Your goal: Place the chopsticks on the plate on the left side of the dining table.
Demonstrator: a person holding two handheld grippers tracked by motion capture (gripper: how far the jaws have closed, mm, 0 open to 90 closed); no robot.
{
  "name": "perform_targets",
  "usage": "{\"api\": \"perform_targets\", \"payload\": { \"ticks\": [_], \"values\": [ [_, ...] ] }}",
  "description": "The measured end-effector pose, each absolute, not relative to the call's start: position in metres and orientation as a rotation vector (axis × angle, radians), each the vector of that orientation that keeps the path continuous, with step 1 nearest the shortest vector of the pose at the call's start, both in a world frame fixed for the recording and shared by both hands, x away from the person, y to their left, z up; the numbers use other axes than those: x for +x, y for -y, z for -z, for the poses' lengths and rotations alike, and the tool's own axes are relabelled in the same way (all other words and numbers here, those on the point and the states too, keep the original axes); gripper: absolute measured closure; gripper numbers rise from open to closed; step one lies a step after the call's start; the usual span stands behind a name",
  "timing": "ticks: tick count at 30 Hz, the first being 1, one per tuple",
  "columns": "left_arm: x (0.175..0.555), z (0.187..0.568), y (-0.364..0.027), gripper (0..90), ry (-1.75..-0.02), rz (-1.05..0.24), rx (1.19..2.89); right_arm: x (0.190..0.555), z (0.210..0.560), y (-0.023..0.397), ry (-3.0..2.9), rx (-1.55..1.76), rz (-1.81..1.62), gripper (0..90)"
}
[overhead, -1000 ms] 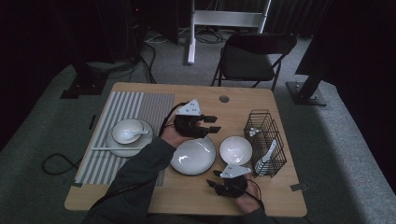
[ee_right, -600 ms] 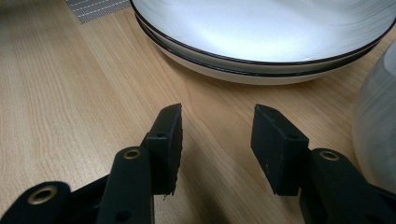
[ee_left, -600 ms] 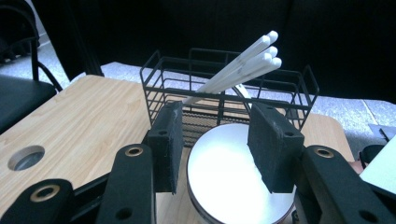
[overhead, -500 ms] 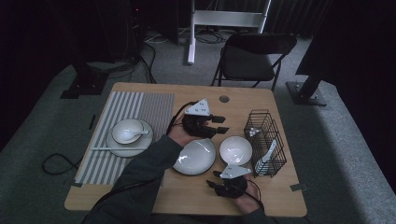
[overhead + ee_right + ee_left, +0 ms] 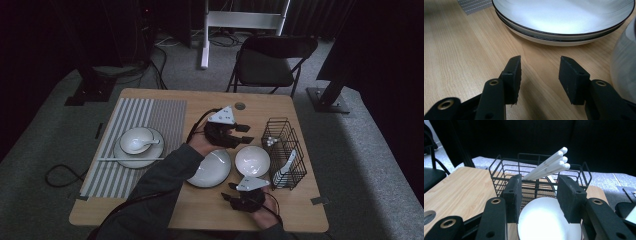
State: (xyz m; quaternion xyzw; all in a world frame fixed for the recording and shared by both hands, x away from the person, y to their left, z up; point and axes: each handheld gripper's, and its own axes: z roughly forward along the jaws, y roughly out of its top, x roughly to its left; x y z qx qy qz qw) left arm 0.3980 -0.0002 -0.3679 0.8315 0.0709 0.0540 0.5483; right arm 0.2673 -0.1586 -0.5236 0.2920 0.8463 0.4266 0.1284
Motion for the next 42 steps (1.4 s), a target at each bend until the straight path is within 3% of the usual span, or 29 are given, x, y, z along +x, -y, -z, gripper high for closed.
{"api": "perform_targets", "payload": {
  "ticks": [42],
  "values": [
    [0.393,0.357,0.04,56.4,-0.104,-0.092,1.957,0.267,0.524,0.159,-2.46,0.866,-1.251,51.5]
  ]
}}
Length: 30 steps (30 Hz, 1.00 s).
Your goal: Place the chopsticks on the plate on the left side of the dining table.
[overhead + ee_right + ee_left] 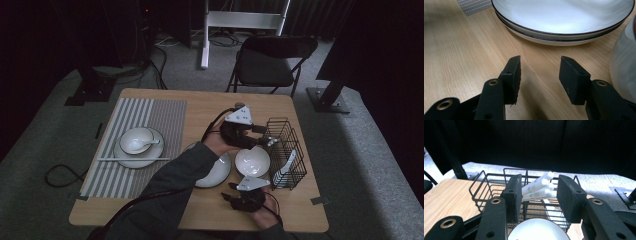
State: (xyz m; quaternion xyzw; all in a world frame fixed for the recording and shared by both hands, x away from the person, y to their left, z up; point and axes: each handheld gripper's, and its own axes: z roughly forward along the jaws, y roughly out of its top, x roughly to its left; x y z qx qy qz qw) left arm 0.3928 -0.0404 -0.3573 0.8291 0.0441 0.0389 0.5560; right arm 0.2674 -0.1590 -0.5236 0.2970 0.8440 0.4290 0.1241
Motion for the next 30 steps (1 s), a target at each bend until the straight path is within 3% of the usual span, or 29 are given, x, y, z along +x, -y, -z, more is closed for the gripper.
{"api": "perform_targets", "payload": {
  "ticks": [30],
  "values": [
    [0.4017,0.3556,0.0466,59.3,-0.146,-0.119,1.955,0.2676,0.5236,0.1592,-2.461,0.868,-1.252,51.4]
  ]
}}
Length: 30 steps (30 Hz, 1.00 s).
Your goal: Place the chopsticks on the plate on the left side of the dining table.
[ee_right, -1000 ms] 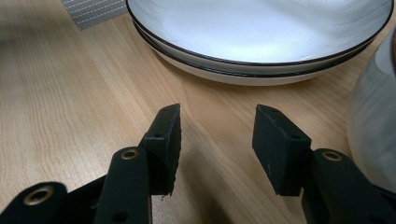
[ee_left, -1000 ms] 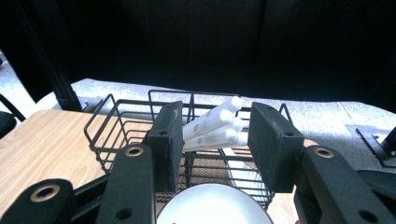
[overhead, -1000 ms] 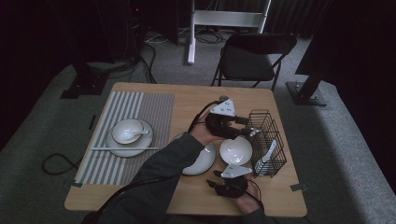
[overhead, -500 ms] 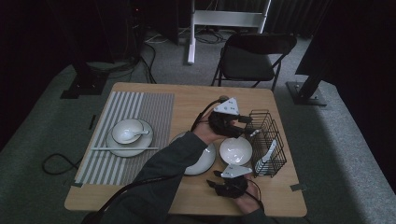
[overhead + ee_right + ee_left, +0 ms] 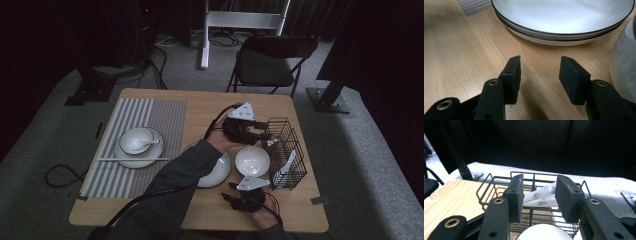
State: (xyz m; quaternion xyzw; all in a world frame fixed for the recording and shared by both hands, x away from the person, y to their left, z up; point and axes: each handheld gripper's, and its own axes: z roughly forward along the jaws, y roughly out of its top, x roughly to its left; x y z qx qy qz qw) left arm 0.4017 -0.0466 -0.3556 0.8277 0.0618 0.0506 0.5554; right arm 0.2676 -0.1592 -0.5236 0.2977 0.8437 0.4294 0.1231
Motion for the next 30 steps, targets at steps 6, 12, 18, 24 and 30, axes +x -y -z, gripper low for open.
{"api": "perform_targets", "payload": {
  "ticks": [6,12,18,24,30],
  "values": [
    [0.406,0.359,0.049,59.9,-0.165,-0.122,1.956,0.268,0.524,0.159,-2.46,0.868,-1.254,51.4],
    [0.41,0.364,0.05,61.6,-0.191,-0.133,1.956,0.267,0.524,0.16,-2.458,0.87,-1.256,51.3],
    [0.414,0.369,0.052,64.3,-0.211,-0.141,1.969,0.267,0.524,0.16,-2.458,0.872,-1.261,51.2],
    [0.419,0.372,0.056,68.6,-0.241,-0.147,1.968,0.267,0.524,0.16,-2.457,0.871,-1.261,51.0],
    [0.424,0.376,0.06,71.3,-0.258,-0.152,1.976,0.267,0.523,0.161,-2.457,0.873,-1.263,50.9]
  ]
}}
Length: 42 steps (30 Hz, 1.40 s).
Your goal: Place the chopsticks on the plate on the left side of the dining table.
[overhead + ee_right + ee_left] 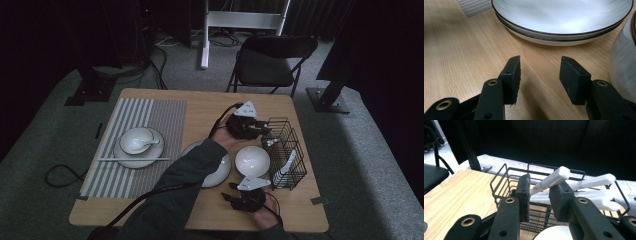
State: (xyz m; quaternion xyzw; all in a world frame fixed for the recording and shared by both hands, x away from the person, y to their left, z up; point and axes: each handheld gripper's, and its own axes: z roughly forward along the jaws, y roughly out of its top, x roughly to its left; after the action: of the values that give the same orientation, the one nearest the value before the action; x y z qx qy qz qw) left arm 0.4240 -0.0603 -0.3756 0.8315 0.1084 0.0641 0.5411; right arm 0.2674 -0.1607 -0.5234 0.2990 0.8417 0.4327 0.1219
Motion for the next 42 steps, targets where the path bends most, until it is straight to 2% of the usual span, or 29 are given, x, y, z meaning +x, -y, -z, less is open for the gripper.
{"api": "perform_targets", "payload": {
  "ticks": [8,27,42],
  "values": [
    [0.432,0.381,0.062,76.2,-0.306,-0.169,1.974,0.267,0.523,0.161,-2.455,0.875,-1.269,50.9],
    [0.443,0.392,0.079,76.4,-0.339,-0.188,2.012,0.267,0.523,0.163,-2.452,0.879,-1.281,50.8],
    [0.446,0.395,0.088,79.9,-0.36,-0.201,2.031,0.267,0.523,0.163,-2.453,0.884,-1.284,50.9]
  ]
}}
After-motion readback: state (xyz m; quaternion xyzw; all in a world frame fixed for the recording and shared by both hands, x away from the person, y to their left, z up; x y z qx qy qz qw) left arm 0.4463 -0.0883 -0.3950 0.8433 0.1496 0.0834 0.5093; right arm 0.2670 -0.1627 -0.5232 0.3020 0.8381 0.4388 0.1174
